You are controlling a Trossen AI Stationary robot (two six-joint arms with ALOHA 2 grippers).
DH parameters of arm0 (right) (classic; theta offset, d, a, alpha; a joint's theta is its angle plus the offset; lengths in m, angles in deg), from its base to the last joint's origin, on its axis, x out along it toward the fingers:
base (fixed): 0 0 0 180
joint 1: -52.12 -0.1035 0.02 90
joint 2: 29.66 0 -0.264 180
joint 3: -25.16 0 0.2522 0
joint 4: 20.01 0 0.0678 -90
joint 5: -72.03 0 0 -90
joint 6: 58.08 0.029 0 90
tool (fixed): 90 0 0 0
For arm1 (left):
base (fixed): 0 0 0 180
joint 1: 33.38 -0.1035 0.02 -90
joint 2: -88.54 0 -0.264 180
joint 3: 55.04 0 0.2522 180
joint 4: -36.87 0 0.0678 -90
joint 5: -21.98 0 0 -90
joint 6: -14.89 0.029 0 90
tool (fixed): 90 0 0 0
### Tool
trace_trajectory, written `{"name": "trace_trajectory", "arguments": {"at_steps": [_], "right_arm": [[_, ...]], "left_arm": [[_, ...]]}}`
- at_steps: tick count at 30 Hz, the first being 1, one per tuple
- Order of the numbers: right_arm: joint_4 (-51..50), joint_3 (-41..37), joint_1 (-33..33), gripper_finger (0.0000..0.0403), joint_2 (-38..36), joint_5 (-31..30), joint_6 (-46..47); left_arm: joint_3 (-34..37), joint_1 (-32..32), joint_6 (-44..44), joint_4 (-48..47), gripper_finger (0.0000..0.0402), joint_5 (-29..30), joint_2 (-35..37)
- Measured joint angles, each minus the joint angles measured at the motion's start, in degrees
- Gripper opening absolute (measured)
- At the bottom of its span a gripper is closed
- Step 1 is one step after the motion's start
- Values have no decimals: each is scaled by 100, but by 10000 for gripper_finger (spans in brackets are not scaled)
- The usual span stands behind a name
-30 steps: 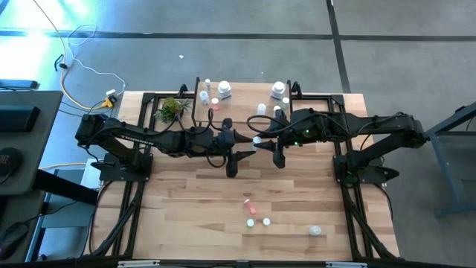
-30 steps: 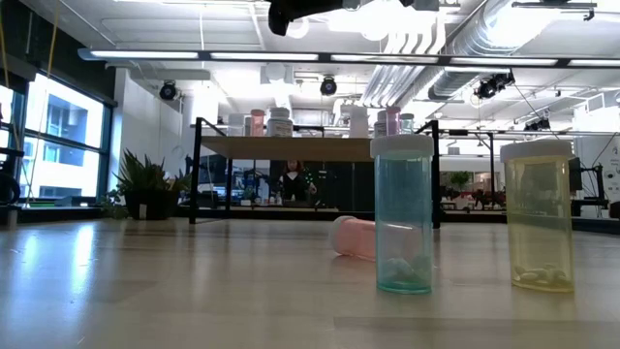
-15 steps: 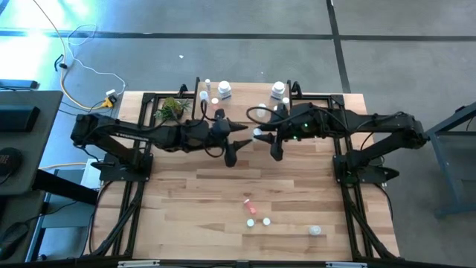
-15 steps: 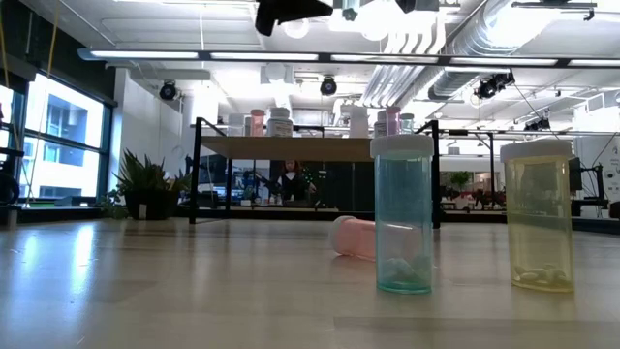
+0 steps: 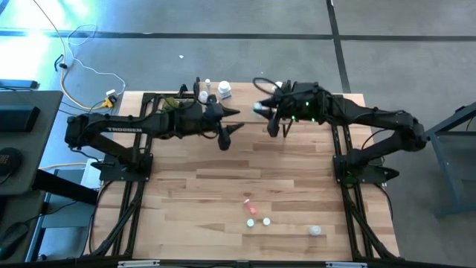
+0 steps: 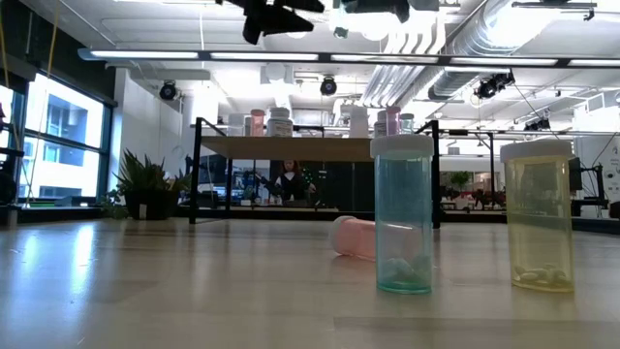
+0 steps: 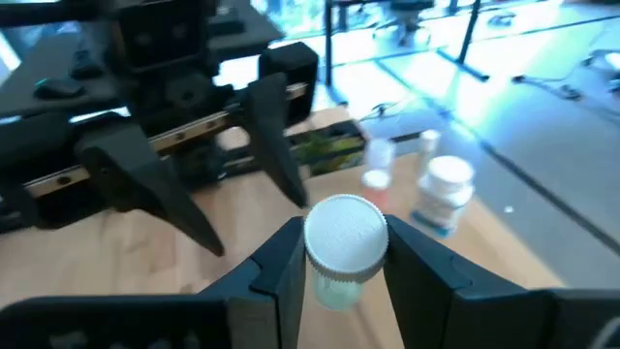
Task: Pick and place medicine bottles onto shelf by color
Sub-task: Put the top blue pill bottle on the shelf
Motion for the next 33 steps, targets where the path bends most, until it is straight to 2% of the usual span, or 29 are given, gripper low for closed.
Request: {"name": "trace_trajectory", "arguments": {"at_steps": [3,12,18,25,33], "right_arm": [[183,0,305,110,0,0,-60],[800,0,1188,110,-2,-9,-286],[1146,0,1662,110,-4,-5,-297],[1303,0,2003,110,-7,59,-297],[1209,251,2139,110,147,79,-448]], "left_arm": [[0,-237,88,-36,225,-21,83],[0,-915,239,-234,225,-650,203],[0,-1239,630,-249,225,-721,283],[0,-1663,840,-248,225,-1037,405],[0,-2083,988,-248,225,-1045,421]]}}
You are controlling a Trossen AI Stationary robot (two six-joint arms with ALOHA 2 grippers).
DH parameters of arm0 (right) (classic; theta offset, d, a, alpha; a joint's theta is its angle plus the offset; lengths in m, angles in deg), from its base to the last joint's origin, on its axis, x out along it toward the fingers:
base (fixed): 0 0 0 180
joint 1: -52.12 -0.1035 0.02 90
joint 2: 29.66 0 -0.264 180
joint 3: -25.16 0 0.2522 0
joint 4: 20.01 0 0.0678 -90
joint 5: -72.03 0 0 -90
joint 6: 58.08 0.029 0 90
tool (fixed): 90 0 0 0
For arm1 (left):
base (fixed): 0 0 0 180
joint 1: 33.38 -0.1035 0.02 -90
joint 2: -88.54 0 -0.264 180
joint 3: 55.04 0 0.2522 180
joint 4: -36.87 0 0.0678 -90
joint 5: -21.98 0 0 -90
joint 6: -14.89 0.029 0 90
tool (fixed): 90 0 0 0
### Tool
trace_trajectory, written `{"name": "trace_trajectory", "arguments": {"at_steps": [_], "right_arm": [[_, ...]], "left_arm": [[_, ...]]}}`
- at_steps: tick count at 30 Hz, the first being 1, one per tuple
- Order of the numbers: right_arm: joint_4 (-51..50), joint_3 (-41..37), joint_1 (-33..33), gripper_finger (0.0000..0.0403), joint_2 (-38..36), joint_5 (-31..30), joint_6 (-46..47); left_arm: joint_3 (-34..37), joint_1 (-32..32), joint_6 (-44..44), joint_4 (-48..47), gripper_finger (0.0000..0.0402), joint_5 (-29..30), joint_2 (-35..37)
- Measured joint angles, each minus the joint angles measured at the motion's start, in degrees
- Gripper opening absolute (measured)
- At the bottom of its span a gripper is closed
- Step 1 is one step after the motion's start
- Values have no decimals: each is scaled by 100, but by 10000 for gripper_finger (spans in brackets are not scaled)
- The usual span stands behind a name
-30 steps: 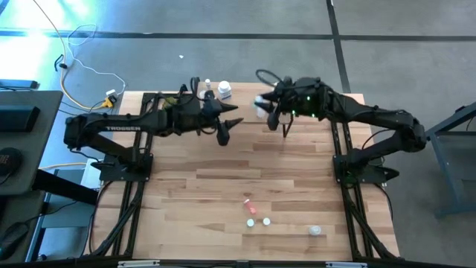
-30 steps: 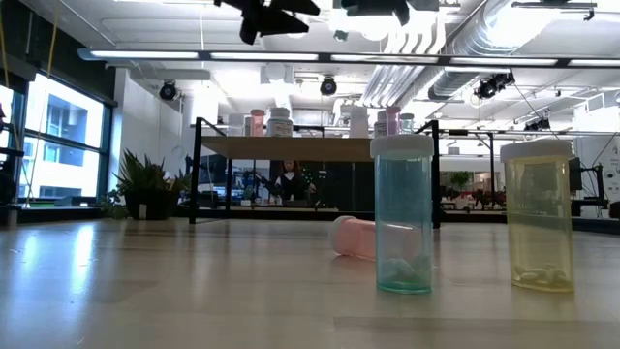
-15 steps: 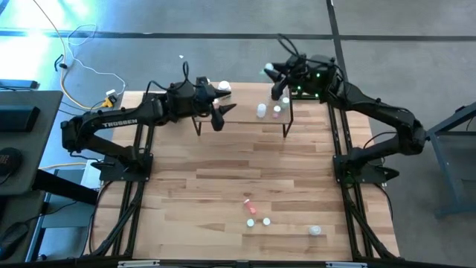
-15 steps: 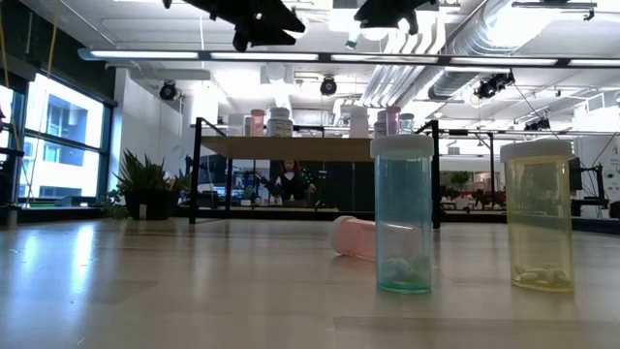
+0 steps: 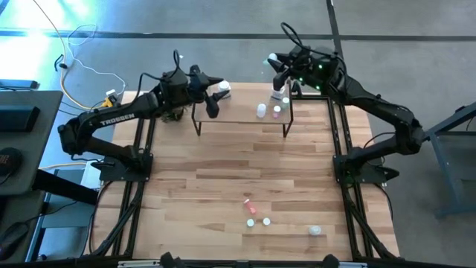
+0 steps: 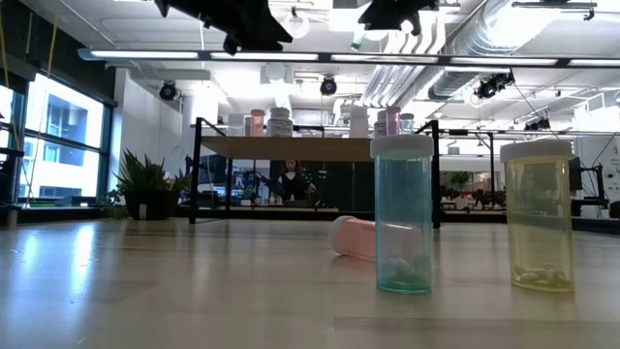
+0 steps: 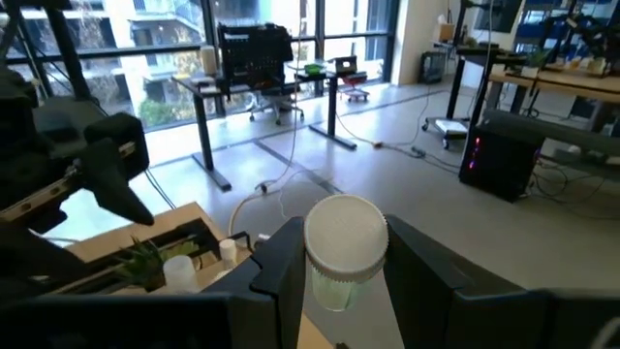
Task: Pick and place medicine bottles onto shelf by color
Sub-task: Put the top blue pill bottle on the shelf
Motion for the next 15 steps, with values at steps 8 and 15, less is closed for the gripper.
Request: {"name": "trace_trajectory", "arguments": {"at_steps": [8,15], "right_arm": [[-1008,932,88,110,806,-12,5],[-1207,1150,115,110,1323,223,391]], "left_arm": [[0,-203,2,0,225,0,0],[0,-260,2,-5,225,0,0]]}}
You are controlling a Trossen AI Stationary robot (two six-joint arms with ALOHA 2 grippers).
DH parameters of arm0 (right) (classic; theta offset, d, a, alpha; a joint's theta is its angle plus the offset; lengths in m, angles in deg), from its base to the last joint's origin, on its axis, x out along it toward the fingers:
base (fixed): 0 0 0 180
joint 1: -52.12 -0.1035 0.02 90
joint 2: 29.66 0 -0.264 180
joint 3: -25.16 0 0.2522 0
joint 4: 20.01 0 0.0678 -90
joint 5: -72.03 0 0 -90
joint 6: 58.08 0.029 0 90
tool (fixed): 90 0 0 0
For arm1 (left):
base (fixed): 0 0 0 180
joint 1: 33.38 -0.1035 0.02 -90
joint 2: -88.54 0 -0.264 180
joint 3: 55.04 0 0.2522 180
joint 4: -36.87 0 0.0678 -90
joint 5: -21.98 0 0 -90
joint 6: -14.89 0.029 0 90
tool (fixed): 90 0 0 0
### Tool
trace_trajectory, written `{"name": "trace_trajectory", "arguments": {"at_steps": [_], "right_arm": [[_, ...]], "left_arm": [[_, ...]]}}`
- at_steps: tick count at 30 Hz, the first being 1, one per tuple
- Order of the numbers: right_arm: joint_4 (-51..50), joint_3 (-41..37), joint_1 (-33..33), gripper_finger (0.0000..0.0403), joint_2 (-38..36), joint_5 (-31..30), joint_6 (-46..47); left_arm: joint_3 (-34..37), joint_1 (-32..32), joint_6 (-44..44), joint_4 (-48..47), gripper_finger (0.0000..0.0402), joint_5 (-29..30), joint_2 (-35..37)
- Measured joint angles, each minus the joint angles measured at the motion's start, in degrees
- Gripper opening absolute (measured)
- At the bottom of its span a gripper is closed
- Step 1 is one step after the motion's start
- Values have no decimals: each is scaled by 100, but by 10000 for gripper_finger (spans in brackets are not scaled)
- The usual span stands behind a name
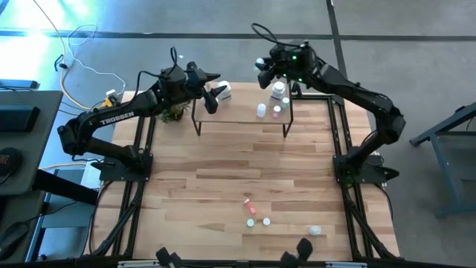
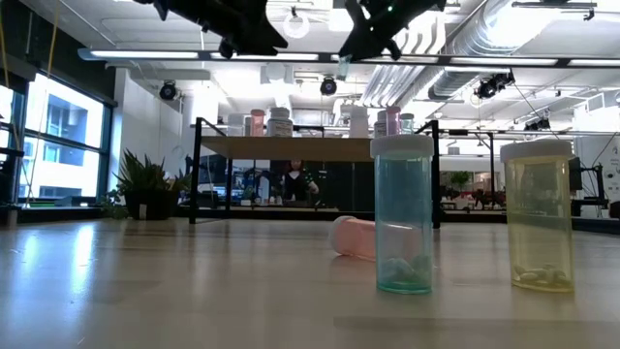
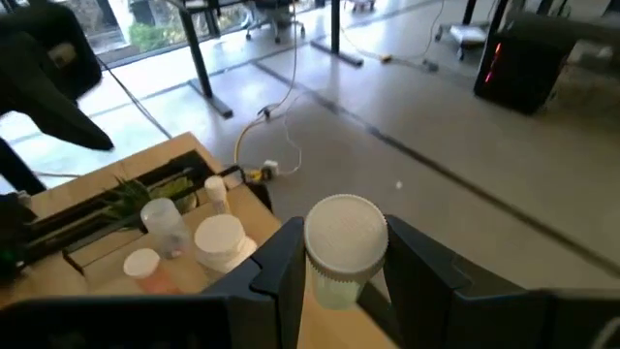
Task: Pick and place medicine bottles onto shelf by color
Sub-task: Put the top blue pill bottle on the shelf
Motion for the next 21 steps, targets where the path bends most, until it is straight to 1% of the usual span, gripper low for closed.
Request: {"name": "trace_trajectory", "arguments": {"at_steps": [10,17,21], "right_arm": [[-184,2,-2,110,548,21,522],[-413,4,-2,110,858,13,560],[-662,4,-4,110,1025,4,562]], "left_arm": [[0,0,2,-155,225,-2,0],[0,0,2,-255,225,-13,0],[0,0,2,-254,225,-165,0]]}}
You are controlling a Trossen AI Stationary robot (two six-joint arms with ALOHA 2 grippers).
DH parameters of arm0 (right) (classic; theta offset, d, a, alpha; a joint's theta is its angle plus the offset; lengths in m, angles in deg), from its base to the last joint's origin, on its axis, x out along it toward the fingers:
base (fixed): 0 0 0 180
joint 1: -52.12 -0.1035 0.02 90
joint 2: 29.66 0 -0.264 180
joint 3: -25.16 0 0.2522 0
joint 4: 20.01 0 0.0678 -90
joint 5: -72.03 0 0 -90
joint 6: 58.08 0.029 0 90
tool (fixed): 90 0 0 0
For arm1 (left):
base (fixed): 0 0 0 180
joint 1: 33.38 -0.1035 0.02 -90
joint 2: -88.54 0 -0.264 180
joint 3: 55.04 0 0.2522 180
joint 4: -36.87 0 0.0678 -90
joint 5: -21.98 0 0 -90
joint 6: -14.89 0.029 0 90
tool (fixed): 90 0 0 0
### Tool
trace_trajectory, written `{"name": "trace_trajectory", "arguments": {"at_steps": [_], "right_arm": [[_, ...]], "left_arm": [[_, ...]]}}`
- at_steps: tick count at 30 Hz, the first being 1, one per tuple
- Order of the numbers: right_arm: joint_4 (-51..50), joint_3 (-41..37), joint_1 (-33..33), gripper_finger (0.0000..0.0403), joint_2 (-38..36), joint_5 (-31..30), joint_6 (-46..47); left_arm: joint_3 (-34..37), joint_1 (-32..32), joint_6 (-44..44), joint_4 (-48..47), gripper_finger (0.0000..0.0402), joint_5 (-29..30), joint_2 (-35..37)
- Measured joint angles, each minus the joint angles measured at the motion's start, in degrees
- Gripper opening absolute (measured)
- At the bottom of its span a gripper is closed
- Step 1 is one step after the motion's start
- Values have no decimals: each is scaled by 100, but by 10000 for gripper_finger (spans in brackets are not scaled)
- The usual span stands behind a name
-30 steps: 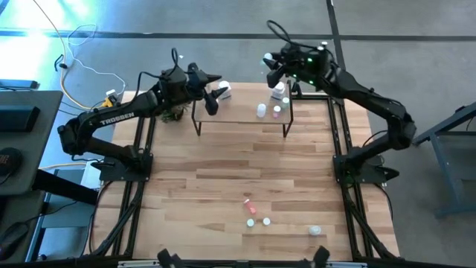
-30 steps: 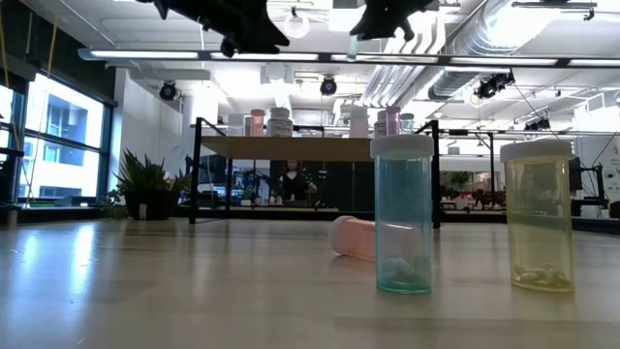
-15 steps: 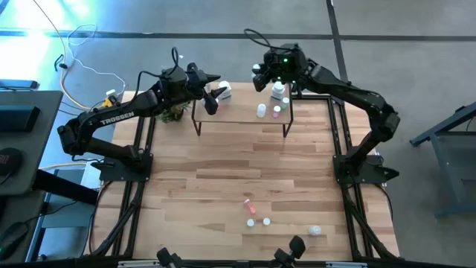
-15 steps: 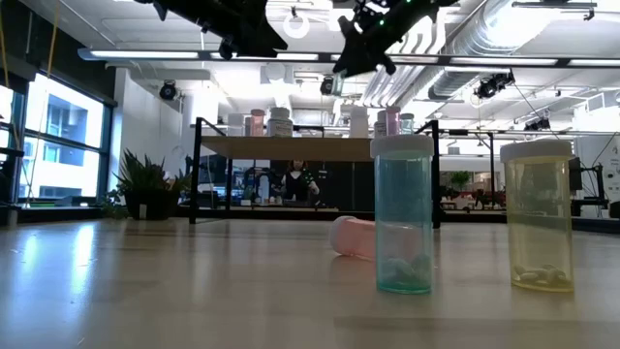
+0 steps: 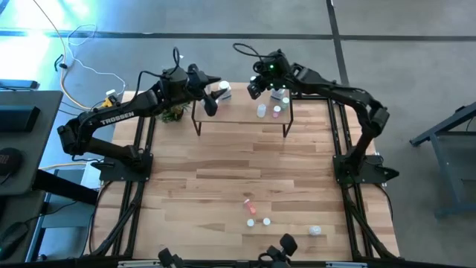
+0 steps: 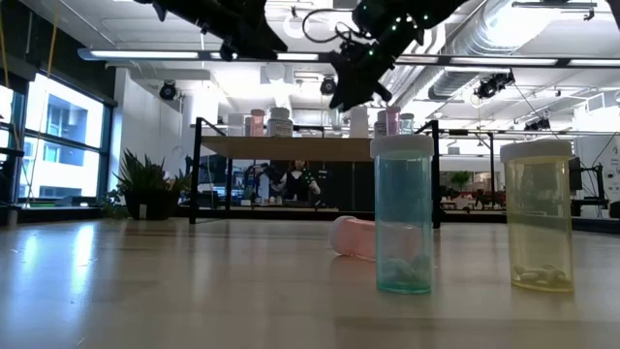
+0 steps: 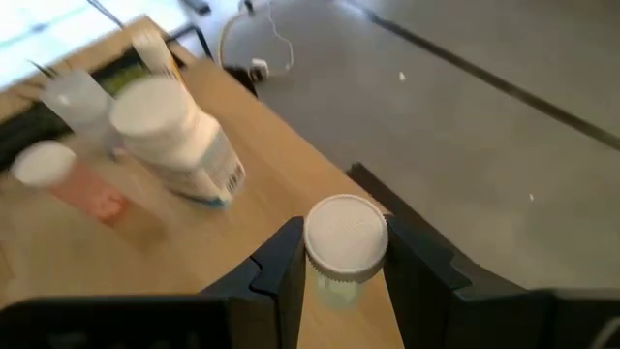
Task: Pick and place medicine bottles onto shelf by color
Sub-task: Put the top blue pill bottle on the shelf
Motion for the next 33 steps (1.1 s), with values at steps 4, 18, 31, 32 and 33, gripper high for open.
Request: {"name": "trace_trajectory", "arguments": {"at_steps": [4,18,31,32,33], "right_arm": [[-114,0,-2,110,120,-41,0],[-361,0,-39,110,280,-136,-152],[-587,0,-55,110,274,-97,-305],[-597,0,-55,110,274,-95,-305],[-610,0,-52,110,274,-95,-305]], "left_arm": [[0,2,0,2,225,-67,0],[0,4,144,2,225,-67,0],[0,2,144,4,225,-67,-2],[0,2,144,4,225,-67,-2],[0,2,144,4,225,-67,-2]]}}
